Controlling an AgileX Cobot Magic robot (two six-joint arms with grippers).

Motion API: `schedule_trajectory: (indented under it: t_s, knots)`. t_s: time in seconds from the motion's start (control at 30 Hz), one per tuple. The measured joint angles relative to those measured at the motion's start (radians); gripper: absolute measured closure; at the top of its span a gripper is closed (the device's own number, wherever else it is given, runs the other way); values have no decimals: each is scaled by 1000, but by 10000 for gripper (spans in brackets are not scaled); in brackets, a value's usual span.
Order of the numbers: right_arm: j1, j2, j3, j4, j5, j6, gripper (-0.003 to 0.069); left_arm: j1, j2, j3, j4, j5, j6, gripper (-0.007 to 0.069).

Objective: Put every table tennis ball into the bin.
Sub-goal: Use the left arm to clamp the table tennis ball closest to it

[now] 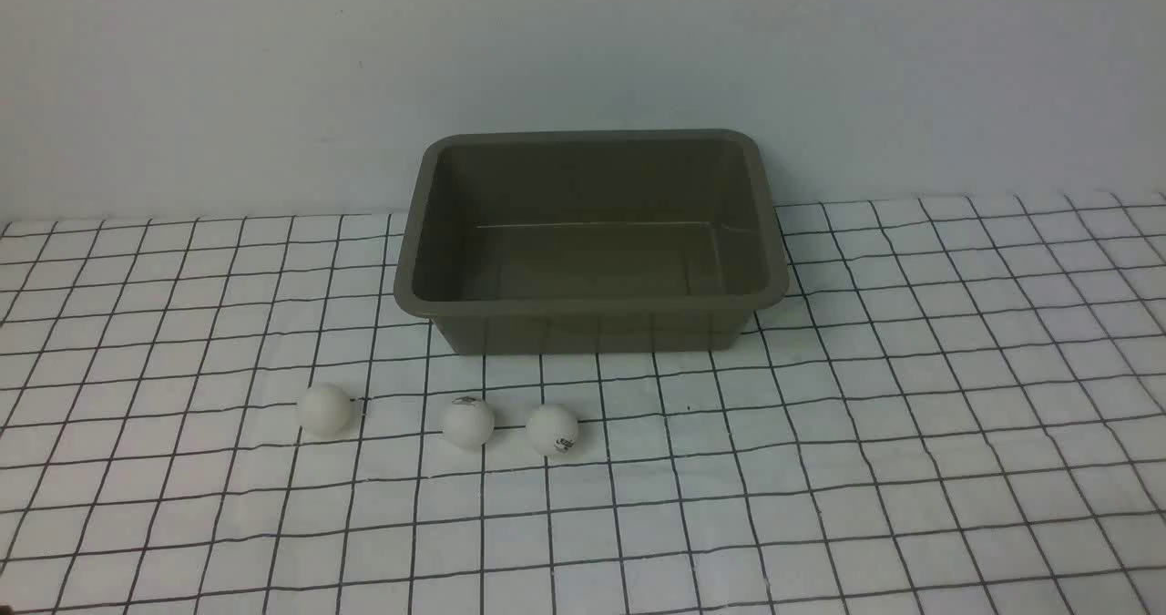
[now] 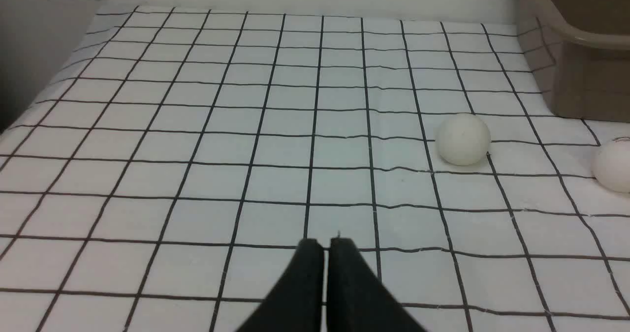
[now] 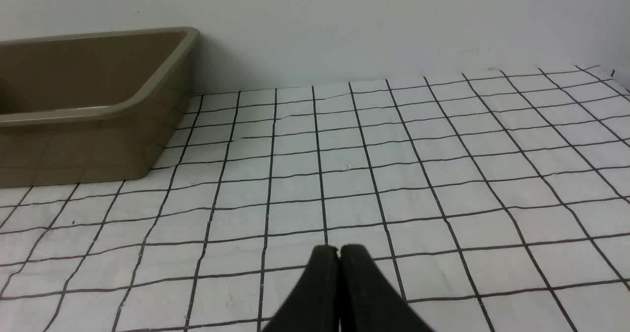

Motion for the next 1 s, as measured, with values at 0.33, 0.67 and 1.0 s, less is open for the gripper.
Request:
schedule_trajectory:
  t_s: [0.33,0.67,1.0]
  knots:
    - [0,0,0,0,0,0,676,0,0,0,0,0,0,629]
    - [0,0,0,0,0,12,676,0,0,0,0,0,0,629]
    - [0,0,0,0,0,13,676,0,0,0,0,0,0,629]
